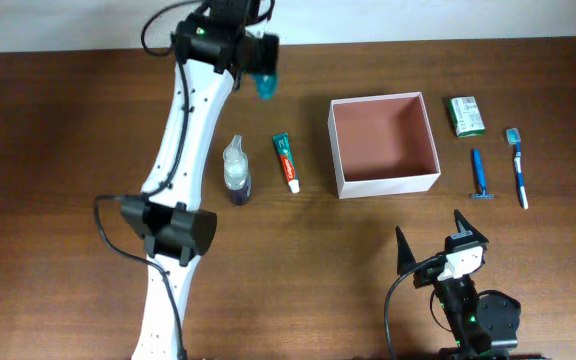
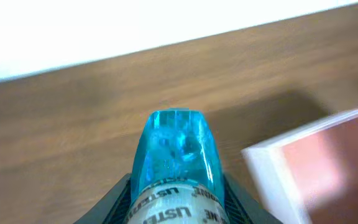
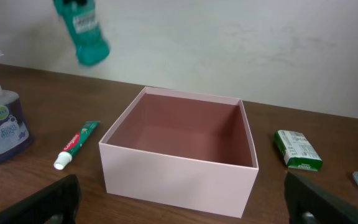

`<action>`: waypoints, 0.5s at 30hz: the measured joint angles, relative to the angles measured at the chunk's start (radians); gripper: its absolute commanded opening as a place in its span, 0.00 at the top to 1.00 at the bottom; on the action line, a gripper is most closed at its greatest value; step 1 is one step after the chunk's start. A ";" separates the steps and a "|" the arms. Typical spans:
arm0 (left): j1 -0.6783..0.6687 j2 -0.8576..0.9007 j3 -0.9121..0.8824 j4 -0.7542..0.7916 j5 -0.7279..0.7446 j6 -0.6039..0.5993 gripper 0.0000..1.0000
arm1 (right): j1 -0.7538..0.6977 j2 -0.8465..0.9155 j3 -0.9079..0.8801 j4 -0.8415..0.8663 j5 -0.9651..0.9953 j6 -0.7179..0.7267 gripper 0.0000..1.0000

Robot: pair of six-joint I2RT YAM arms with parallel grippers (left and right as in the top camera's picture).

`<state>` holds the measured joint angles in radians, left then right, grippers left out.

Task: Pack container
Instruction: 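Lift the Listerine bottle and carry it over the pink box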

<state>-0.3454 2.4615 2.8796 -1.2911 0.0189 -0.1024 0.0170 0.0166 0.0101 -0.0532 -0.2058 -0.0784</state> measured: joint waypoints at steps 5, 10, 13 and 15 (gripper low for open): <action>-0.073 0.000 0.152 -0.054 0.107 0.007 0.84 | 0.000 0.000 0.000 0.000 0.000 0.000 0.01; -0.192 0.000 0.174 -0.103 0.161 0.035 0.84 | 0.000 0.000 0.000 0.000 0.000 0.000 0.01; -0.261 0.000 0.174 -0.112 0.174 0.047 0.83 | 0.000 0.000 0.000 0.000 0.000 0.000 0.01; -0.301 0.000 0.174 -0.113 0.177 0.053 0.83 | 0.000 0.000 0.000 0.000 0.000 0.000 0.01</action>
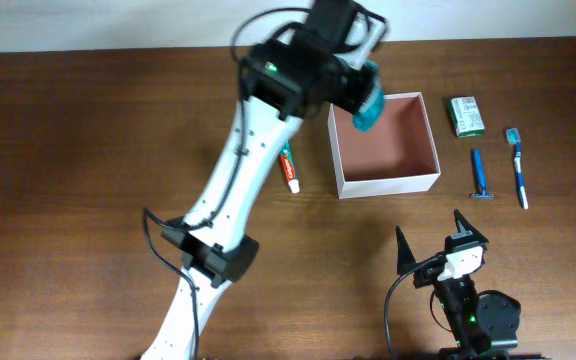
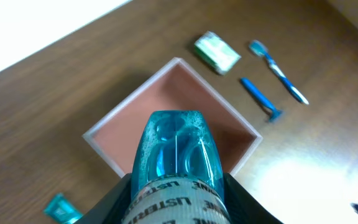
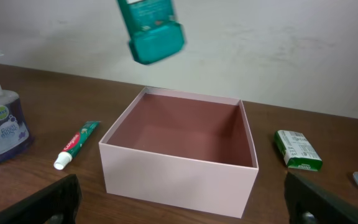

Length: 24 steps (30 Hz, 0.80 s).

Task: Pack container
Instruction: 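Lift the Listerine bottle and carry it over the pink box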

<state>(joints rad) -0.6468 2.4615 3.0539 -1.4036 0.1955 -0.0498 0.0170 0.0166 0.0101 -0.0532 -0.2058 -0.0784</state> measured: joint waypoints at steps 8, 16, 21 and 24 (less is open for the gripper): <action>-0.093 0.018 0.000 -0.006 -0.086 0.004 0.83 | 0.000 0.000 0.000 0.000 0.000 0.000 0.01; -0.096 0.171 0.000 0.069 -0.147 -0.069 0.83 | 0.000 0.000 0.000 0.000 0.000 0.000 0.01; -0.097 0.242 0.000 0.069 -0.222 -0.151 0.83 | 0.000 0.000 0.000 0.000 0.000 0.000 0.01; -0.096 0.256 0.000 0.069 -0.257 -0.202 0.83 | 0.000 0.000 0.000 0.000 0.000 0.000 0.01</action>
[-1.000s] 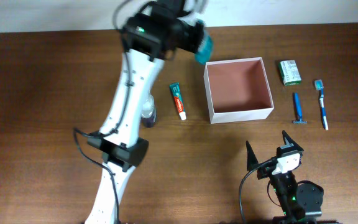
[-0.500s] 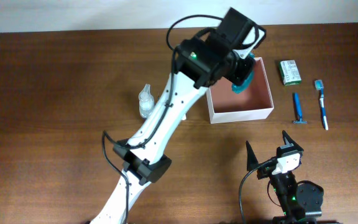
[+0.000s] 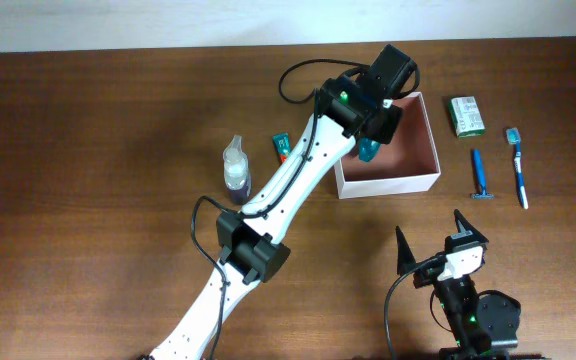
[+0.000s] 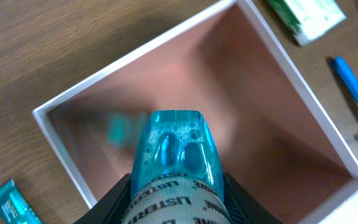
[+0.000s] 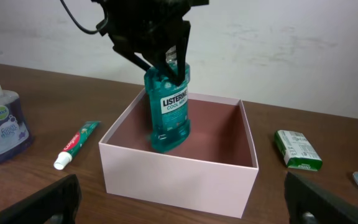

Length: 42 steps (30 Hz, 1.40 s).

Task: Pack container
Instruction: 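Lift the Listerine bottle and carry it over the pink box, then lower the Listerine bottle into the box's left corner and release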

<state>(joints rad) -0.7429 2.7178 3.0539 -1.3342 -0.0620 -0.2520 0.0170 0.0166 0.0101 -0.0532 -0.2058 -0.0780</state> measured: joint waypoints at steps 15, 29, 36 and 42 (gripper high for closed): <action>0.000 0.013 0.000 0.008 -0.127 -0.233 0.83 | 0.000 0.000 0.000 0.000 0.000 0.000 0.01; 0.001 0.047 0.000 0.007 -0.215 -0.269 0.83 | 0.000 0.000 0.000 0.000 0.000 -0.001 0.01; 0.002 0.048 0.000 0.006 -0.247 -0.269 0.83 | 0.000 0.000 0.000 0.000 0.000 0.000 0.01; 0.003 0.055 0.000 0.006 -0.263 -0.269 0.83 | 0.000 0.000 0.000 0.000 0.000 0.000 0.01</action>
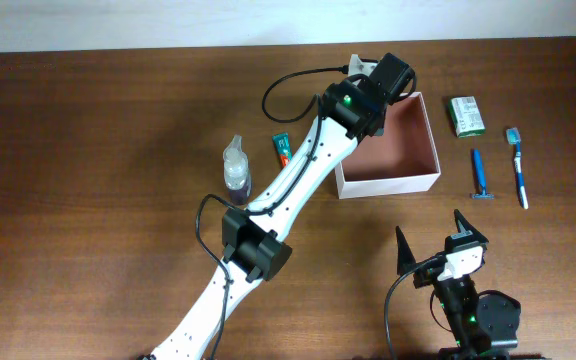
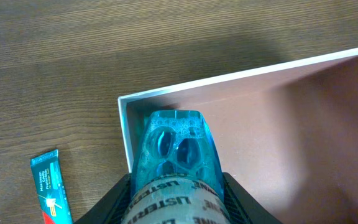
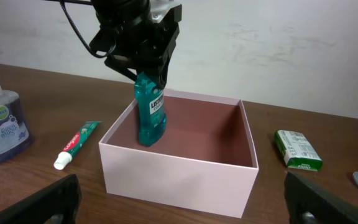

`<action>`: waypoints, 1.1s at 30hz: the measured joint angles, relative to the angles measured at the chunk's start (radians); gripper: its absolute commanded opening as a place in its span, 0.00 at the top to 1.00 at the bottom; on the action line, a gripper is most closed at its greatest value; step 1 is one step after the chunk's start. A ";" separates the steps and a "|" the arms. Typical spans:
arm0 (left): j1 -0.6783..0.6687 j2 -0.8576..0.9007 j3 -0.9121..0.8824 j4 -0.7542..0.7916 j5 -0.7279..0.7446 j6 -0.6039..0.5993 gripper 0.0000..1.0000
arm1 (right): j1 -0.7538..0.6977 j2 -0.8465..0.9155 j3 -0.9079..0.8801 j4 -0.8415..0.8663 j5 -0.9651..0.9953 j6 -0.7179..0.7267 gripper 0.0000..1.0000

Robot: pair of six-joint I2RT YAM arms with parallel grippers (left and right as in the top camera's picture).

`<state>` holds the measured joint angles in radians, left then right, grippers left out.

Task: Pack container
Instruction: 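Lower the Listerine bottle into the box's left corner and release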

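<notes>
A pink box point(image 1: 388, 186) with a white rim stands open at the back right of the table. My left gripper point(image 1: 370, 98) is shut on a teal Listerine mouthwash bottle point(image 3: 149, 116), which stands nearly upright, base down, in the box's far left corner. The left wrist view looks down the bottle point(image 2: 176, 149) onto the box's corner. The overhead view hides the bottle under the gripper. My right gripper point(image 1: 436, 240) is open and holds nothing, near the table's front edge and facing the box.
Left of the box are a soap pump bottle point(image 1: 236, 172) and a toothpaste tube point(image 3: 76, 144). To its right lie a green soap pack point(image 1: 466, 115), a blue razor point(image 1: 479, 175) and a toothbrush point(image 1: 517, 168). The left arm crosses over the toothpaste.
The left gripper has shifted from the box's left middle to its far left corner. The bottle, tilted in the box before, now stands nearly upright there. The right arm has not moved.
The left gripper held the mouthwash bottle in the air at the back of the table, left of the box. Then it was over the box's left rim. Then the bottle was down inside the box, tilted. Now it stands in the far left corner, still gripped.
</notes>
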<state>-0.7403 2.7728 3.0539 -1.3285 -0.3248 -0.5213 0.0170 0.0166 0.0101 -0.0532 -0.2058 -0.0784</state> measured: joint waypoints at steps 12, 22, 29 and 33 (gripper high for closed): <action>0.034 0.003 0.000 -0.015 -0.008 0.000 0.76 | 0.000 0.000 0.000 0.000 0.000 0.000 0.01; 0.053 0.003 0.000 -0.015 -0.009 0.000 0.73 | 0.000 0.000 0.000 0.000 0.000 0.000 0.01; 0.051 0.003 0.000 -0.015 -0.009 0.000 0.73 | 0.000 0.000 0.000 0.000 0.000 -0.001 0.01; 0.051 0.003 0.000 -0.019 -0.009 0.000 0.73 | 0.000 0.000 0.000 0.000 0.000 0.000 0.01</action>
<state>-0.6888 2.7758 3.0539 -1.3472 -0.3340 -0.5213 0.0170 0.0166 0.0101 -0.0532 -0.2058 -0.0788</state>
